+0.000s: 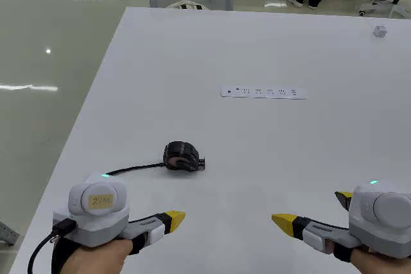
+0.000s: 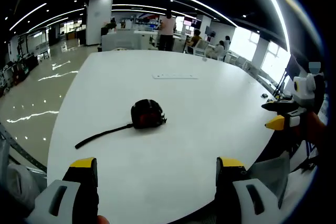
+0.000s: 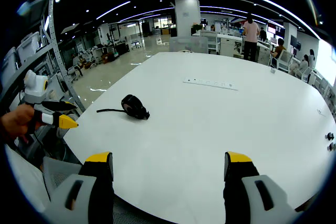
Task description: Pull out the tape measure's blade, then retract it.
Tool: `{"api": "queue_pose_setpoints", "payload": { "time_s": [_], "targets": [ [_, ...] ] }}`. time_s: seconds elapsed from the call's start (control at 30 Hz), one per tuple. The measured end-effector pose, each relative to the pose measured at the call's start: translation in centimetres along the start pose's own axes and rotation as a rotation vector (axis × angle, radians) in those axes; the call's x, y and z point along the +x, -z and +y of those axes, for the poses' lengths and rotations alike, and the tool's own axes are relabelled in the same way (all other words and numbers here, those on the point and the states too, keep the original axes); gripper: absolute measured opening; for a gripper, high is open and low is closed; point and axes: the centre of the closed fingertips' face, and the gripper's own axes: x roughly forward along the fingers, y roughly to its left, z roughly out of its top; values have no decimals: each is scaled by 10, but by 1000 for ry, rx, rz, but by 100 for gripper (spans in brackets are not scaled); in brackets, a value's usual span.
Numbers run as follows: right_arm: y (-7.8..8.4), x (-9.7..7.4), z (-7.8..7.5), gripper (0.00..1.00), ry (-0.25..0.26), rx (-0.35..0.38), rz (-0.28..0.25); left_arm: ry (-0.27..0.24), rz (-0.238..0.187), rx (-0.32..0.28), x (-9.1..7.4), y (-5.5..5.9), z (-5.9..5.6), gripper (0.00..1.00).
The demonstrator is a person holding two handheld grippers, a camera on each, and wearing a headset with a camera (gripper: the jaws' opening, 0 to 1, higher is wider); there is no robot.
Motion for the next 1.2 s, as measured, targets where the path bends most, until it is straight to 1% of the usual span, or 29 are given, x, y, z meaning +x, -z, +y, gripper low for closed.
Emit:
{"api": "queue_pose_setpoints", "payload": {
  "time_s": [0.13, 0.23, 0.33, 0.47, 0.6, 0.8, 0.87, 1.03, 1.2],
  "targets": [
    [1, 0, -1, 90, 0, 1, 4, 0, 3, -2, 1, -1, 0, 90],
    [2, 1, -2, 89, 1, 2, 5, -2, 1, 12, 1, -2, 0, 90],
    [3, 3, -2, 89, -2, 2, 11, -7, 1, 2, 1, -2, 2, 90],
    [1, 6, -1, 89, -9, -3, 12, -10, -4, 9, 0, -4, 3, 91],
    [2, 8, -1, 89, -15, -3, 19, -15, 1, 9, 1, -3, 6, 93],
    [3, 9, -3, 89, -19, -6, 26, -16, 3, 3, 2, -3, 5, 94],
    [3, 9, -4, 89, -21, -8, 26, -20, 7, 8, 3, -3, 5, 94],
    [4, 9, -6, 89, -24, -10, 28, -30, 11, -3, 6, -3, 6, 95],
    [6, 12, -8, 89, -32, -9, 35, -36, 15, -5, 6, -4, 7, 95]
  ]
}}
